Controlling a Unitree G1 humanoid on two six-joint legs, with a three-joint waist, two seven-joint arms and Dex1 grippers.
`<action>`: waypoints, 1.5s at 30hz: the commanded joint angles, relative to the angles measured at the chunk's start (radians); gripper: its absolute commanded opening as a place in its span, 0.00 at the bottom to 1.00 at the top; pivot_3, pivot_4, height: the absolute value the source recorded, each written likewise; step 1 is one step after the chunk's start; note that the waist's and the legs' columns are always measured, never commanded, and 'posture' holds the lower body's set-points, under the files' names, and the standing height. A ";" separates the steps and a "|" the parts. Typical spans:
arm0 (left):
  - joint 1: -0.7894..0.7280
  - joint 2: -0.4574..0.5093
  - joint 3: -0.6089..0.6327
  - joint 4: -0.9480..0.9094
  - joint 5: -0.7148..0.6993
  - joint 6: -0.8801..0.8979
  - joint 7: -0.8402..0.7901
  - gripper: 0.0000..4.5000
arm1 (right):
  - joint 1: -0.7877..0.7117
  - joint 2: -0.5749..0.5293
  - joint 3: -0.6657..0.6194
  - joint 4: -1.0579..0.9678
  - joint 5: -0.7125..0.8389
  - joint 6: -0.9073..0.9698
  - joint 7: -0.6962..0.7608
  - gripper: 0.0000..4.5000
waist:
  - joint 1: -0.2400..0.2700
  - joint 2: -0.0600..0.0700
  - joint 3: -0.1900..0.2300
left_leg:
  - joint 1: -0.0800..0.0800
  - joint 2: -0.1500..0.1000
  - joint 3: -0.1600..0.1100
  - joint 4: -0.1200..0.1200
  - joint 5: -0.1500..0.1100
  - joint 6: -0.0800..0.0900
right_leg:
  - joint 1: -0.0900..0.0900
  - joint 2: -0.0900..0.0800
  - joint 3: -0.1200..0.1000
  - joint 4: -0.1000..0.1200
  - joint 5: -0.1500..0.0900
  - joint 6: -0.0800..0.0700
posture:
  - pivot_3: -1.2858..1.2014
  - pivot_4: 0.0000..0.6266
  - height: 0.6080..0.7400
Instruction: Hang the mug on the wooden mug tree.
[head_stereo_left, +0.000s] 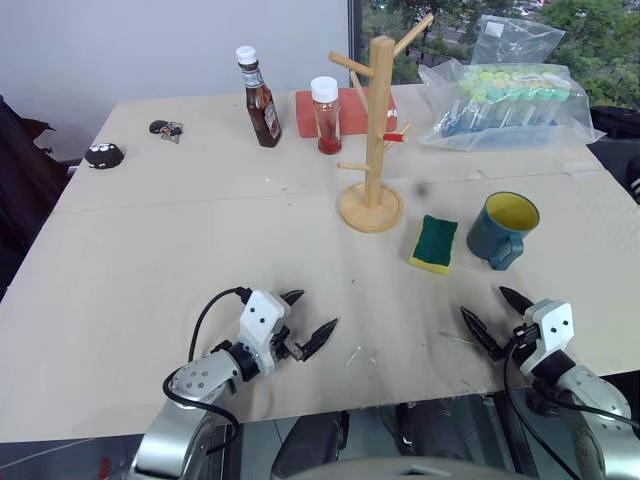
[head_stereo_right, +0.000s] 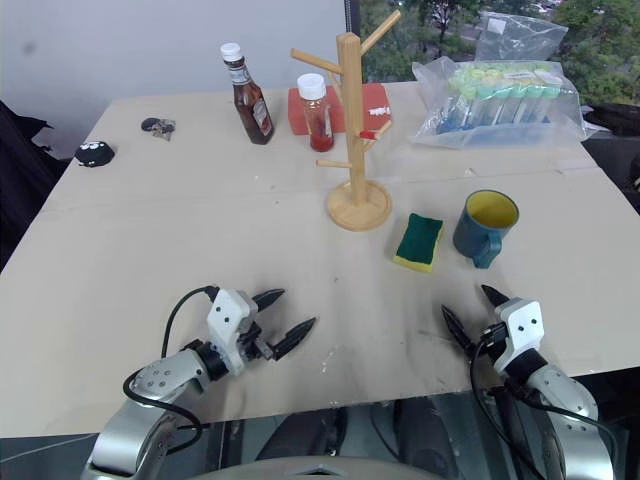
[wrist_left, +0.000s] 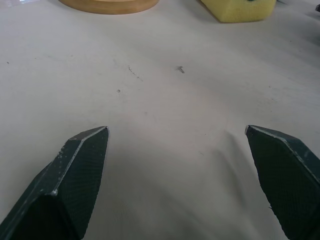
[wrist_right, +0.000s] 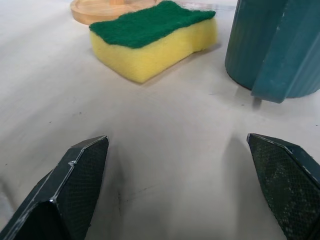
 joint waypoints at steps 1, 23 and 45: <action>-0.010 0.010 0.014 -0.030 -0.021 -0.006 -0.014 1.00 | 0.022 -0.039 0.007 -0.050 0.014 -0.009 0.051 0.99 | 0.000 0.000 0.000 | 0.000 0.000 0.000 0.000 0.000 0.000 | 0.000 0.000 0.000 0.000 0.000 0.000 | 0.52 0.24 1.00; -0.146 0.270 0.179 -0.168 -0.308 0.119 -0.256 1.00 | -0.447 -0.043 0.295 -0.047 -0.266 0.251 -0.113 0.99 | -0.002 -0.001 0.002 | -0.001 0.001 0.001 0.000 0.002 -0.005 | -0.001 0.001 -0.003 -0.002 0.002 -0.005 | 0.52 0.24 1.00; -0.293 0.270 0.203 -0.215 -0.465 0.186 -0.251 1.00 | -0.527 -0.020 0.305 -0.112 -0.267 0.455 -0.085 0.01 | -0.003 -0.001 0.002 | -0.001 0.001 0.001 -0.001 0.002 -0.005 | -0.002 0.002 -0.002 -0.002 0.003 -0.005 | 0.52 0.24 1.00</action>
